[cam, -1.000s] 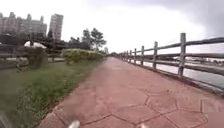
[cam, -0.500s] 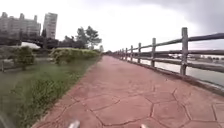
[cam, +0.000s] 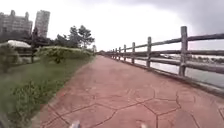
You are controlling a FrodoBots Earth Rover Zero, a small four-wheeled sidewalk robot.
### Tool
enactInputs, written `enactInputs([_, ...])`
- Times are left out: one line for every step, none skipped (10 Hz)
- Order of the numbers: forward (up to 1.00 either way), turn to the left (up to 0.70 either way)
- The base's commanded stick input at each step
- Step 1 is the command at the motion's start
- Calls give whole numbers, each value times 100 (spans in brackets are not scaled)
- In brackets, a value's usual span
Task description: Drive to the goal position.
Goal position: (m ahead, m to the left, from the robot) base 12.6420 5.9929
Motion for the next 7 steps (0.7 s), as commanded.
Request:
enactInputs([70,27])
enactInputs([70,27])
enactInputs([70,27])
enactInputs([70,27])
enactInputs([70,27])
enactInputs([70,27])
enactInputs([70,27])
